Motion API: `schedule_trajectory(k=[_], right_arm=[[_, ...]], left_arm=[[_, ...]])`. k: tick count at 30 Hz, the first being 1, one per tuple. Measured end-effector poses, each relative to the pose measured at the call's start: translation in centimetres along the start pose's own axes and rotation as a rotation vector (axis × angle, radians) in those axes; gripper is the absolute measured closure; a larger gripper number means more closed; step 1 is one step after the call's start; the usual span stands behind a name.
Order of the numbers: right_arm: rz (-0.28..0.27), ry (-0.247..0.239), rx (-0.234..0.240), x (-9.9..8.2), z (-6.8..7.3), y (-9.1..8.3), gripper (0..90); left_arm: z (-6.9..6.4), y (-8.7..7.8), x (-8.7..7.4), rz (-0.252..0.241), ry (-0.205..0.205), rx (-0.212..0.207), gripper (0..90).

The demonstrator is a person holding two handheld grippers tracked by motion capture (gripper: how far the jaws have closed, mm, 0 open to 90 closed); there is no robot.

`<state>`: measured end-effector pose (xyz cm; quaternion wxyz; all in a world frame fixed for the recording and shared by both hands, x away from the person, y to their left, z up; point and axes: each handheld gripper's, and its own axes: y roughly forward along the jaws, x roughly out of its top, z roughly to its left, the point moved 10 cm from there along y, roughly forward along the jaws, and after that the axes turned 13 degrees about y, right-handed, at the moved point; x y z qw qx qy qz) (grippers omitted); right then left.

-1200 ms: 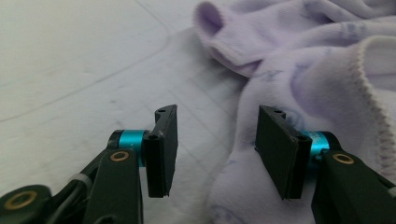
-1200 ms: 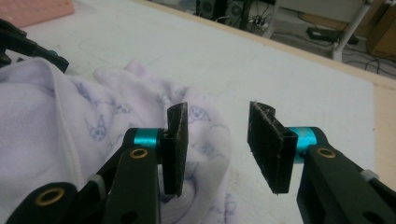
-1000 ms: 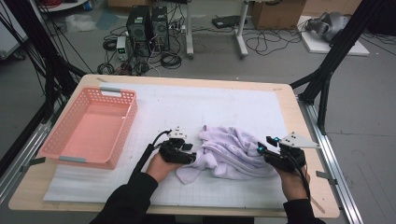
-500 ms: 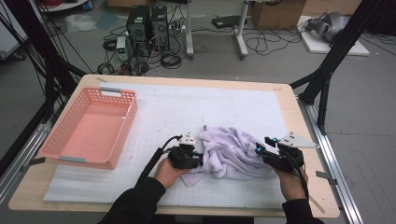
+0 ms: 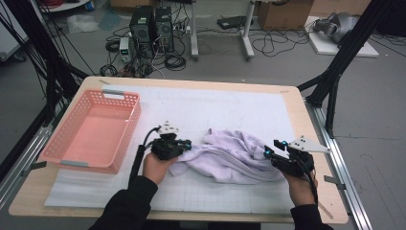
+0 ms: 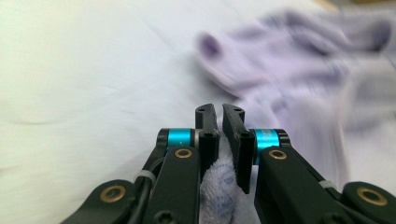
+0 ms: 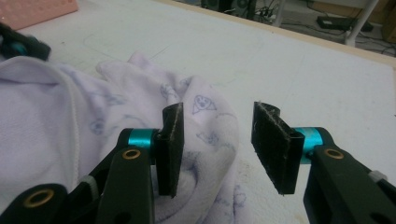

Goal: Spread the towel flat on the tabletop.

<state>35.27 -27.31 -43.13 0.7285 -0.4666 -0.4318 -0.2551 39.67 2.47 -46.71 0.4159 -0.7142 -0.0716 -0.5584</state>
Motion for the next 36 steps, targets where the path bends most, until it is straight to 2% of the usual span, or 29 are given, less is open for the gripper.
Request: schedule_trajectory(k=[3, 6, 7, 9, 10, 11, 12, 13, 14, 15, 16, 17, 18, 19, 21, 22, 23, 24, 25, 27, 29, 31, 32, 34, 36], right_arm=[[-0.013, 0.009, 0.002, 0.4, 0.1, 0.0, 52.7], [-0.01, -0.013, -0.005, 0.9, 0.4, 0.3, 49.2], [0.032, -0.023, 0.0, 0.8, 0.7, 1.2, 45.4], [0.053, -0.04, 0.001, 0.8, 0.7, 1.9, 43.9], [0.107, -0.045, 0.01, 0.4, 0.9, 3.4, 41.7], [0.135, -0.041, 0.019, 0.2, 1.0, 4.3, 40.1], [0.135, -0.041, 0.019, 0.2, 1.0, 4.3, 40.1], [0.222, -0.027, 0.039, -0.7, 1.4, 6.2, 39.6], [0.222, -0.027, 0.039, -0.7, 1.4, 6.2, 39.6], [0.307, -0.067, 0.02, -1.9, 1.4, 7.8, 42.6], [0.307, -0.067, 0.02, -1.9, 1.4, 7.8, 42.6], [0.343, -0.097, 0.01, -2.5, 1.4, 8.4, 43.0], [0.37, -0.143, -0.021, -3.0, 1.3, 8.8, 44.3], [0.378, -0.179, -0.039, -3.3, 1.2, 9.1, 46.4], [0.37, -0.188, -0.052, -3.2, 1.2, 9.1, 54.2], [0.373, -0.197, -0.051, -3.3, 1.1, 8.7, 66.0], [0.373, -0.197, -0.051, -3.3, 1.1, 8.7, 66.0], [0.372, -0.189, -0.054, -3.4, 1.0, 8.4, 69.7], [0.373, -0.167, -0.07, -3.5, 0.6, 7.5, 72.1], [0.373, -0.16, -0.08, -3.6, 0.4, 7.0, 72.2], [0.378, -0.15, -0.114, -4.0, -0.3, 5.9, 72.1], [0.391, -0.123, -0.143, -4.5, -1.0, 4.5, 72.0], [0.407, -0.094, -0.162, -4.9, -1.6, 3.2, 71.9], [0.409, -0.094, -0.167, -5.1, -1.8, 2.6, 71.8], [0.415, -0.104, -0.173, -5.2, -1.8, 1.9, 70.8]], left_arm=[[2.2, -1.3, 0.6, -0.036, -0.012, 0.08, 84.6], [3.4, -1.9, 0.8, -0.053, -0.026, 0.122, 84.5], [3.6, -2.1, 0.8, -0.055, -0.025, 0.135, 84.5], [4.0, -2.4, 0.9, -0.065, -0.024, 0.156, 84.5], [4.2, -2.5, 1.0, -0.073, -0.023, 0.168, 84.5], [4.3, -2.6, 1.0, -0.075, -0.027, 0.169, 84.5], [4.3, -2.6, 1.0, -0.075, -0.027, 0.169, 84.5], [4.3, -2.6, 0.9, -0.072, -0.025, 0.17, 84.5], [4.2, -2.7, 0.9, -0.069, -0.021, 0.166, 84.5], [4.2, -2.8, 0.9, -0.072, -0.02, 0.16, 84.4], [4.1, -2.9, 0.8, -0.077, -0.026, 0.152, 84.4], [4.0, -3.0, 0.7, -0.079, -0.032, 0.14, 84.3], [3.9, -3.1, 0.5, -0.071, -0.035, 0.13, 84.2], [3.8, -3.1, 0.1, -0.054, -0.03, 0.125, 84.1], [3.5, -3.2, -0.7, -0.028, -0.005, 0.126, 84.1], [3.4, -3.3, -1.0, -0.023, -0.003, 0.122, 84.1], [3.2, -3.4, -1.3, -0.009, 0.002, 0.12, 84.1], [3.1, -3.6, -1.5, -0.016, 0.0, 0.118, 84.1], [3.0, -3.8, -1.8, -0.01, 0.004, 0.114, 84.1], [2.7, -4.1, -2.4, 0.007, 0.007, 0.104, 84.1], [2.3, -4.3, -3.0, 0.027, 0.022, 0.087, 84.1], [1.8, -4.5, -3.5, 0.04, 0.023, 0.065, 84.1], [1.6, -4.6, -3.8, 0.05, 0.026, 0.05, 83.9], [0.9, -4.6, -4.1, 0.063, 0.036, 0.023, 83.9], [0.3, -4.5, -4.5, 0.078, 0.055, 0.017, 83.9]])
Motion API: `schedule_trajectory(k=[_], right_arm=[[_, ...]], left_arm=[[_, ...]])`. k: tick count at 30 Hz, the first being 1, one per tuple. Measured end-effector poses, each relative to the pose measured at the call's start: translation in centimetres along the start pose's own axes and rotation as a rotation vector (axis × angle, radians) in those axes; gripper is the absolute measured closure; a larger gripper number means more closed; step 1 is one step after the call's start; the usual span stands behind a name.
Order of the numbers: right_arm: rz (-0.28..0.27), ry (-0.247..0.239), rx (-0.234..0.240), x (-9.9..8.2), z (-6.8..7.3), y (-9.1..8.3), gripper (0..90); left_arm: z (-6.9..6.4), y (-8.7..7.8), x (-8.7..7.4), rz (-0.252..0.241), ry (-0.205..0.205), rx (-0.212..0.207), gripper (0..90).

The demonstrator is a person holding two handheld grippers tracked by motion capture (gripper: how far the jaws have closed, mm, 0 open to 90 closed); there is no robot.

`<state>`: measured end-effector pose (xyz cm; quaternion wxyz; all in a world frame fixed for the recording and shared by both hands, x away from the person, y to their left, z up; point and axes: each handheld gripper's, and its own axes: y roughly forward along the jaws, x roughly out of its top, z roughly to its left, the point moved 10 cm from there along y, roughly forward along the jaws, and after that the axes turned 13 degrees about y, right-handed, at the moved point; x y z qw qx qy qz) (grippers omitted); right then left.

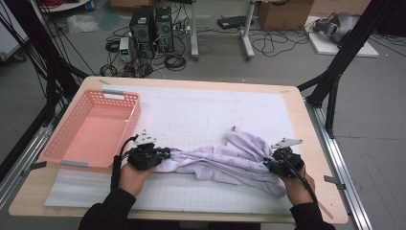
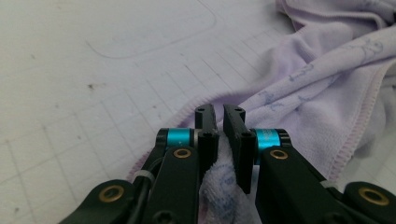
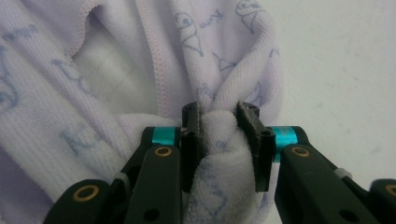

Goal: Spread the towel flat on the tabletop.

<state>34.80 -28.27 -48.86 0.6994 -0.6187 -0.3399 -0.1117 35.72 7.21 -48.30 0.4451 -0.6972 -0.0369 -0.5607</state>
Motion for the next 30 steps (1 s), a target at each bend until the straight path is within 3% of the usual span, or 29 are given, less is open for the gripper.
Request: schedule_trajectory(k=[4, 5, 9, 11, 12, 15, 18, 19, 21, 22, 24, 28, 29, 30], right_arm=[[-0.045, -0.009, 0.01, 0.9, 0.2, -0.3, 58.4], [-0.101, -0.012, 0.013, 2.4, 0.5, -0.3, 50.1], [-0.177, -0.057, 0.086, 5.7, 2.8, 0.6, 47.2], [-0.155, -0.131, 0.102, 6.6, 4.2, 2.2, 48.0], [-0.155, -0.131, 0.102, 6.6, 4.2, 2.2, 48.0], [-0.059, -0.188, 0.155, 7.1, 6.4, 5.8, 51.6], [0.013, -0.217, 0.101, 6.7, 6.0, 7.4, 73.6], [0.013, -0.217, 0.101, 6.7, 6.0, 7.4, 73.6], [0.001, -0.183, 0.092, 7.3, 4.9, 7.0, 81.9], [-0.014, -0.184, 0.066, 7.4, 4.4, 6.9, 82.5], [-0.038, -0.167, -0.015, 7.7, 2.6, 6.4, 83.0], [-0.038, -0.094, -0.217, 7.4, -2.3, 5.0, 83.4], [-0.026, -0.074, -0.247, 7.1, -3.3, 4.7, 83.3], [-0.026, -0.074, -0.247, 7.1, -3.3, 4.7, 83.3]], left_arm=[[-0.5, 0.4, -0.8, 0.023, 0.011, -0.017, 83.7], [-0.6, 0.5, -0.9, 0.03, 0.016, -0.023, 83.6], [-0.7, 0.5, -1.1, 0.03, 0.006, -0.031, 83.4], [-0.8, 0.4, -1.1, 0.024, 0.001, -0.035, 83.4], [-0.8, 0.4, -1.1, 0.024, 0.001, -0.035, 83.3], [-0.7, 0.3, -1.1, 0.024, 0.003, -0.038, 83.2], [-0.7, 0.3, -1.2, 0.018, -0.002, -0.041, 83.2], [-0.7, 0.3, -1.2, 0.018, -0.001, -0.043, 83.2], [-0.8, 0.3, -1.2, 0.017, -0.001, -0.045, 83.2], [-0.8, 0.3, -1.2, 0.017, 0.001, -0.046, 83.3], [-0.8, 0.2, -1.2, 0.017, -0.001, -0.047, 83.3], [-0.8, 0.3, -1.2, 0.019, 0.0, -0.045, 83.3], [-0.9, 0.4, -1.3, 0.02, 0.002, -0.048, 83.2], [-0.9, 0.4, -1.3, 0.022, 0.004, -0.05, 83.2]])
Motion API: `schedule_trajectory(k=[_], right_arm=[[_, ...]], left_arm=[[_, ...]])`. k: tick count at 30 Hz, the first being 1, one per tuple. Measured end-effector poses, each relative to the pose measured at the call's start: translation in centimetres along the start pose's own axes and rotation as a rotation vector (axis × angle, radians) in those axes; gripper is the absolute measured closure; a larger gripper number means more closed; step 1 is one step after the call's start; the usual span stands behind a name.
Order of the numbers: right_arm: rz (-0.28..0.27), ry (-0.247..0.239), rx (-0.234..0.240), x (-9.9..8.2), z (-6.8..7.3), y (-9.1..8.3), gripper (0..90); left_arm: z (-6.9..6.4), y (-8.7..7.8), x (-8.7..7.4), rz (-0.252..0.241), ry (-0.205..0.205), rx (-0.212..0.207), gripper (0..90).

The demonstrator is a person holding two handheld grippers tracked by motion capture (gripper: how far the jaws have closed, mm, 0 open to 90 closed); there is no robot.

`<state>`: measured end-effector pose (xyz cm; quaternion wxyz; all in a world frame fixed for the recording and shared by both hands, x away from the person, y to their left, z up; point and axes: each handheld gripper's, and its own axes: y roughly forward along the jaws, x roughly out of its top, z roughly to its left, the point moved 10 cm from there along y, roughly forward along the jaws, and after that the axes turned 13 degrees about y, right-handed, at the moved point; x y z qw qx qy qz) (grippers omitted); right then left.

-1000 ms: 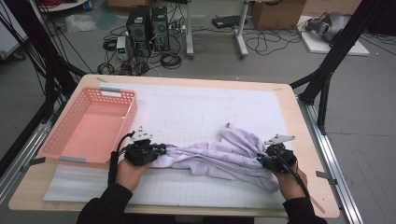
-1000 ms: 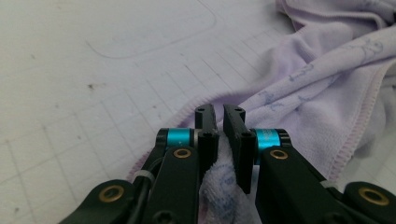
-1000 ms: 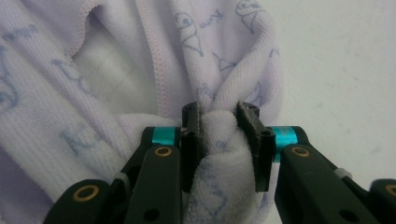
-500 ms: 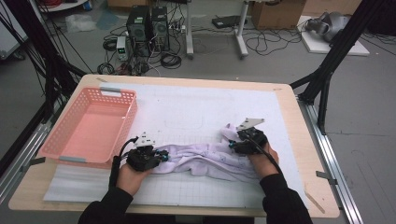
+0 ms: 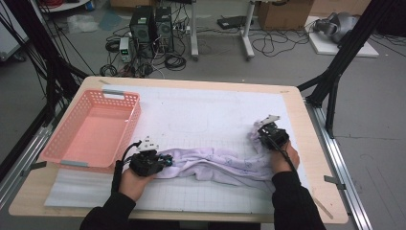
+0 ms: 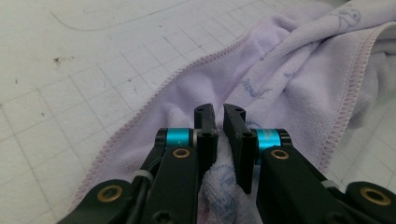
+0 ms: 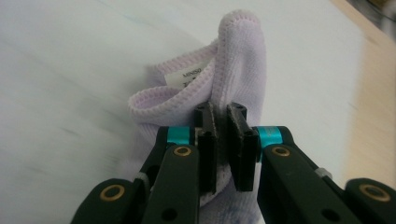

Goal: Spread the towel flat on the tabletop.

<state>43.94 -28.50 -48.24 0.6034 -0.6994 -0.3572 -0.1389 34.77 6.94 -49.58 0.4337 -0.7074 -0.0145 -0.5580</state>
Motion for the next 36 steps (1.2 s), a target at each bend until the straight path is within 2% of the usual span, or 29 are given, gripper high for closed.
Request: schedule_trajectory(k=[1, 2, 3, 5, 6, 8, 9, 10, 11, 12, 13, 14, 15, 16, 17, 18, 19, 20, 21, 22, 24, 26, 27, 29, 30, 31, 33, 34, 36], right_arm=[[0.011, 0.052, 0.045, -0.4, -0.7, -0.1, 80.8], [-0.009, 0.062, 0.091, -0.3, -0.5, -0.4, 75.8], [-0.009, 0.062, 0.091, -0.3, -0.5, -0.4, 75.8], [-0.065, 0.064, 0.167, 0.5, 0.3, -1.1, 53.8], [-0.101, 0.066, 0.178, 1.0, 0.7, -1.6, 49.2], [-0.153, 0.033, 0.196, 2.0, 2.0, -2.4, 42.5], [-0.161, -0.017, 0.242, 2.7, 4.0, -2.9, 42.4], [-0.161, -0.017, 0.242, 2.7, 4.0, -2.9, 42.4], [-0.175, -0.049, 0.289, 3.1, 5.3, -3.1, 42.8], [-0.167, -0.078, 0.343, 3.2, 6.7, -3.2, 43.8], [-0.11, -0.134, 0.434, 2.9, 9.3, -3.0, 43.9], [-0.076, -0.153, 0.478, 2.5, 10.4, -2.6, 42.9], [-0.076, -0.153, 0.478, 2.5, 10.4, -2.6, 42.9], [-0.034, -0.161, 0.519, 2.1, 11.3, -2.3, 42.9], [0.03, -0.205, 0.536, 1.2, 12.6, -1.4, 44.3], [0.03, -0.205, 0.536, 1.2, 12.6, -1.4, 44.3], [0.092, -0.226, 0.573, 0.2, 13.4, -0.6, 55.3], [0.092, -0.226, 0.573, 0.2, 13.4, -0.6, 55.3], [0.109, -0.217, 0.625, 0.0, 13.8, -0.7, 68.1], [0.109, -0.217, 0.625, 0.0, 13.8, -0.7, 68.1], [0.124, -0.245, 0.68, -0.1, 14.0, -1.0, 86.3], [0.11, -0.318, 0.634, 0.4, 13.7, -0.7, 87.0], [0.068, -0.304, 0.584, 1.9, 13.1, 0.0, 87.1], [0.04, -0.291, 0.57, 2.8, 12.8, 0.4, 87.2], [-0.003, -0.26, 0.528, 4.5, 12.3, 1.2, 87.2], [-0.003, -0.26, 0.528, 4.5, 12.3, 1.2, 87.2], [-0.041, -0.257, 0.449, 6.3, 11.7, 2.9, 87.3], [-0.041, -0.257, 0.449, 6.3, 11.7, 2.9, 87.3], [-0.075, -0.262, 0.399, 7.5, 11.4, 3.7, 87.3]], left_arm=[[0.0, 0.0, 0.0, 0.004, 0.004, -0.001, 83.2], [0.0, 0.0, 0.0, -0.001, 0.002, 0.002, 83.2], [0.1, 0.0, 0.0, 0.005, 0.006, 0.001, 83.2], [0.1, 0.1, 0.1, -0.003, -0.003, 0.002, 83.1], [0.1, 0.1, 0.1, -0.003, -0.001, 0.003, 83.1], [0.2, 0.1, 0.1, -0.003, 0.002, 0.003, 82.9], [0.1, 0.1, 0.1, 0.0, 0.003, 0.004, 82.9], [0.1, 0.1, 0.1, -0.004, 0.002, 0.004, 82.9], [0.1, 0.1, 0.1, -0.005, 0.002, 0.004, 82.9], [0.1, 0.1, 0.1, -0.006, -0.001, 0.004, 82.9], [0.2, 0.1, 0.1, -0.007, 0.0, 0.004, 82.9], [0.2, 0.1, 0.1, -0.007, 0.0, 0.004, 82.9], [0.2, 0.1, 0.1, -0.008, -0.001, 0.005, 82.9], [0.2, 0.1, 0.1, -0.008, 0.0, 0.005, 82.9], [0.2, 0.1, 0.1, -0.009, 0.0, 0.004, 82.9], [0.2, 0.1, 0.1, -0.011, 0.0, 0.004, 82.9], [0.2, 0.1, 0.1, -0.012, -0.002, 0.004, 82.9], [0.2, 0.1, 0.2, -0.013, -0.002, 0.004, 82.9], [0.2, 0.0, 0.2, -0.013, -0.002, 0.004, 82.9], [0.2, 0.0, 0.2, -0.016, -0.004, 0.003, 82.9], [0.2, 0.0, 0.1, -0.013, -0.001, -0.002, 82.9], [0.2, 0.0, 0.2, -0.016, -0.004, -0.004, 82.9], [0.1, 0.0, 0.2, -0.021, -0.006, -0.005, 82.9], [0.0, 0.0, 0.3, -0.022, -0.001, -0.007, 82.9], [-0.2, 0.1, 0.4, -0.024, -0.001, -0.011, 82.8], [-0.3, 0.2, 0.4, -0.022, 0.003, -0.013, 82.8], [-0.5, 0.6, 0.5, -0.019, 0.013, -0.01, 82.5], [-0.6, 0.8, 0.5, -0.016, 0.02, -0.011, 82.5], [-0.8, 1.3, 0.7, -0.007, 0.041, -0.002, 82.1]])
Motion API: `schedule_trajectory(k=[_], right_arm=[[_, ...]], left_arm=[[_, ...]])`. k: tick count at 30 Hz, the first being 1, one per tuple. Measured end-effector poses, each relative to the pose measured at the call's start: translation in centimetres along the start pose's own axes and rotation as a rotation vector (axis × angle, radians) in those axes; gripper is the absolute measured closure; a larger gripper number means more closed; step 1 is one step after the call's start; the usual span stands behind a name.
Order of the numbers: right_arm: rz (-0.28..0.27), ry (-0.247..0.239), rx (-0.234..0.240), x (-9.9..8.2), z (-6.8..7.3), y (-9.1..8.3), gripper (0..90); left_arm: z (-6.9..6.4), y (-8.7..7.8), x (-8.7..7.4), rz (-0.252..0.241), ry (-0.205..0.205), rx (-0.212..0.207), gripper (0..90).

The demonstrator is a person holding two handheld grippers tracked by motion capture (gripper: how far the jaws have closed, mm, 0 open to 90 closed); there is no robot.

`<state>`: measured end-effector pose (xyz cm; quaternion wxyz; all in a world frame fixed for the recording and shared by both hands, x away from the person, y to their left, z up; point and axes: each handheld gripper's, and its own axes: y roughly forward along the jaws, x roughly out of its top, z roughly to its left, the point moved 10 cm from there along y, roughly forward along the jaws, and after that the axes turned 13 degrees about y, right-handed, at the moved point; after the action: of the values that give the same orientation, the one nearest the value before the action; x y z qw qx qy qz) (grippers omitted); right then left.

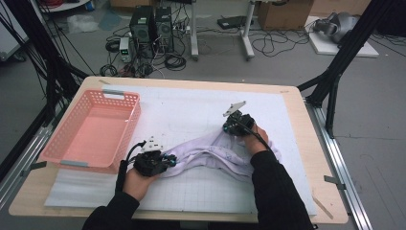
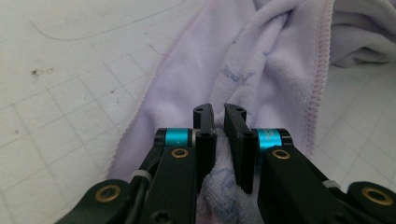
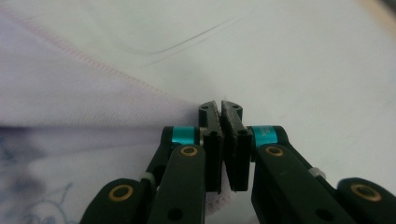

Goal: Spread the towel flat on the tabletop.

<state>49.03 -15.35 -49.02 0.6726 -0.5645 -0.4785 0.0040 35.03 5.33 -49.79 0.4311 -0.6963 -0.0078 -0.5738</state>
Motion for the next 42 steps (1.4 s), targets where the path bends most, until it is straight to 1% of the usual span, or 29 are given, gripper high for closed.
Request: schedule_trajectory(k=[2, 3, 4, 5, 7, 8, 10, 11, 12, 13, 14, 15, 16, 17, 18, 19, 20, 21, 23, 27, 30, 31, 33, 36, 37, 39, 40, 41, 42], right_arm=[[-0.013, -0.013, -0.035, 0.6, -0.6, 0.6, 87.3], [-0.014, -0.027, -0.064, 0.9, -0.9, 0.9, 87.3], [-0.018, -0.036, -0.1, 1.1, -1.3, 1.1, 87.3], [-0.032, -0.031, -0.145, 1.4, -1.8, 1.2, 87.3], [-0.062, 0.035, -0.21, 1.8, -3.0, 1.1, 87.2], [-0.064, 0.076, -0.246, 1.7, -3.6, 1.0, 87.2], [-0.057, 0.143, -0.305, 1.2, -5.1, 0.6, 87.0], [-0.074, 0.19, -0.35, 0.9, -6.3, -0.2, 85.6], [-0.088, 0.23, -0.341, 0.8, -6.6, -0.6, 82.1], [-0.088, 0.23, -0.341, 0.8, -6.6, -0.6, 82.1], [-0.097, 0.275, -0.301, 0.6, -6.6, -0.8, 75.8], [-0.103, 0.292, -0.282, 0.5, -6.7, -1.1, 72.1], [-0.109, 0.296, -0.288, 0.3, -6.9, -1.7, 67.6], [-0.133, 0.323, -0.266, 0.2, -6.9, -2.3, 64.3], [-0.164, 0.359, -0.231, 0.2, -6.8, -3.0, 64.2], [-0.191, 0.364, -0.222, 0.2, -6.8, -3.8, 63.9], [-0.225, 0.359, -0.19, -0.1, -6.4, -5.2, 63.3], [-0.225, 0.359, -0.19, -0.1, -6.4, -5.2, 63.3], [-0.238, 0.337, -0.185, -0.7, -5.9, -6.6, 63.1], [-0.256, 0.321, -0.164, -2.6, -4.8, -9.0, 60.8], [-0.254, 0.307, -0.162, -4.5, -4.2, -10.5, 58.7], [-0.248, 0.303, -0.164, -5.2, -4.2, -10.8, 57.9], [-0.257, 0.317, -0.148, -6.5, -4.1, -11.3, 58.0], [-0.249, 0.353, -0.134, -8.5, -4.1, -11.6, 57.4], [-0.253, 0.363, -0.134, -8.9, -4.2, -11.6, 56.7], [-0.262, 0.392, -0.12, -9.8, -4.2, -11.6, 55.3], [-0.263, 0.404, -0.114, -10.1, -4.2, -11.5, 54.3], [-0.25, 0.413, -0.114, -10.4, -4.2, -11.4, 53.0], [-0.249, 0.412, -0.114, -10.5, -4.3, -11.4, 53.0]], left_arm=[[0.0, 0.3, 0.1, 0.01, 0.019, 0.026, 81.1], [0.2, 0.4, 0.2, 0.018, 0.024, 0.047, 79.2], [0.3, 0.4, 0.2, 0.018, 0.016, 0.062, 77.1], [0.5, 0.4, 0.3, 0.018, 0.011, 0.08, 75.2], [1.1, 0.2, 0.2, 0.023, -0.001, 0.127, 64.7], [1.4, 0.1, 0.2, 0.022, -0.014, 0.145, 59.3], [1.8, -0.2, 0.0, 0.022, -0.027, 0.165, 55.5], [2.0, -0.4, 0.0, 0.02, -0.034, 0.172, 52.2], [2.0, -0.4, 0.1, 0.016, -0.04, 0.177, 51.1], [2.1, -0.5, 0.1, 0.011, -0.043, 0.179, 51.1], [2.0, -0.6, 0.2, 0.006, -0.044, 0.173, 50.9], [1.8, -0.5, 0.4, -0.003, -0.05, 0.163, 50.9], [1.6, -0.5, 0.5, -0.011, -0.049, 0.149, 50.9], [1.4, -0.4, 0.8, -0.021, -0.042, 0.135, 50.9], [1.1, -0.2, 1.0, -0.025, -0.034, 0.125, 50.9], [0.8, 0.0, 1.2, -0.031, -0.028, 0.113, 50.9], [0.5, 0.2, 1.6, -0.043, -0.021, 0.103, 50.4], [0.1, 0.6, 1.9, -0.054, -0.012, 0.092, 50.4], [-0.6, 1.4, 2.7, -0.053, 0.015, 0.07, 49.8], [-1.6, 3.6, 4.2, -0.044, 0.06, 0.037, 46.8], [-1.6, 5.0, 5.1, -0.023, 0.044, 0.03, 44.8], [-1.7, 5.3, 5.5, -0.031, 0.045, 0.024, 44.6], [-2.1, 5.9, 6.3, -0.033, 0.069, 0.014, 44.1], [-2.7, 7.1, 7.0, -0.023, 0.093, -0.003, 44.8], [-2.7, 7.5, 7.2, -0.015, 0.096, 0.002, 45.4], [-2.6, 8.3, 7.4, -0.019, 0.079, 0.009, 46.6], [-2.5, 8.7, 7.3, -0.005, 0.073, 0.016, 48.6], [-2.5, 9.2, 7.0, 0.024, 0.081, 0.026, 53.2], [-2.4, 9.5, 6.6, 0.065, 0.093, 0.041, 61.0]])
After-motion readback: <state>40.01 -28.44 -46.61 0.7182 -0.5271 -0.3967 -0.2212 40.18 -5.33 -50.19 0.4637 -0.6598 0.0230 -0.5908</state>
